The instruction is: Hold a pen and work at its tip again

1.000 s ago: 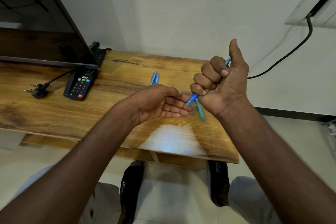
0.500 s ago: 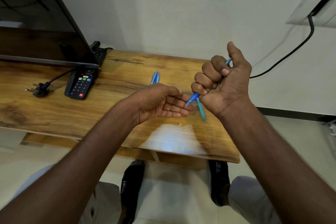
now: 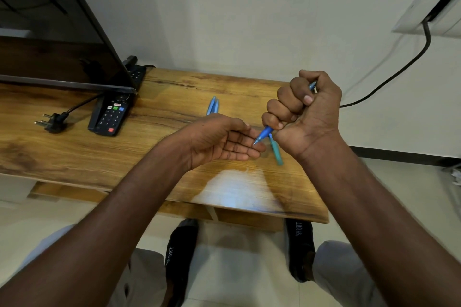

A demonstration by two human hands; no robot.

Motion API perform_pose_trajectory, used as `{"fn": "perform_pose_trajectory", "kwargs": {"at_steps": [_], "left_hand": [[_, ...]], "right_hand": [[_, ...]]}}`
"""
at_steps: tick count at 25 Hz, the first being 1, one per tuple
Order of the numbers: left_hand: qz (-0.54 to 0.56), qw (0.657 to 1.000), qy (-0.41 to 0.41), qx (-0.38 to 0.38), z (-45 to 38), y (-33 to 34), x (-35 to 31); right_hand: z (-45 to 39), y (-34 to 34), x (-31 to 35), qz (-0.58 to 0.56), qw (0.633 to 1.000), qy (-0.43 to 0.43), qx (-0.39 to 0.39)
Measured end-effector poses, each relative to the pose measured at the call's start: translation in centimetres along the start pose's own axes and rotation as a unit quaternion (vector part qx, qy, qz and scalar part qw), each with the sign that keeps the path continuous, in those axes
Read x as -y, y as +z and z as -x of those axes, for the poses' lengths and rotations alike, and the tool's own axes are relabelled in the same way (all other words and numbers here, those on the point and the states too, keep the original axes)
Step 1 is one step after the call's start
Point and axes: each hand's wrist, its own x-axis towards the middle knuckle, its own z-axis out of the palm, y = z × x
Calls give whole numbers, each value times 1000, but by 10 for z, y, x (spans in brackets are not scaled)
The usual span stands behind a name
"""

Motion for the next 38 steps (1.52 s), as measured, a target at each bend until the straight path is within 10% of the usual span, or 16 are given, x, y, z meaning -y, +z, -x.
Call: {"fn": "perform_pose_trajectory", "kwargs": {"at_steps": [38], "left_hand": [[4,1000,-7,3,-4,-2,2]], "right_hand": [[1,0,0,-36,999,4,13]]}}
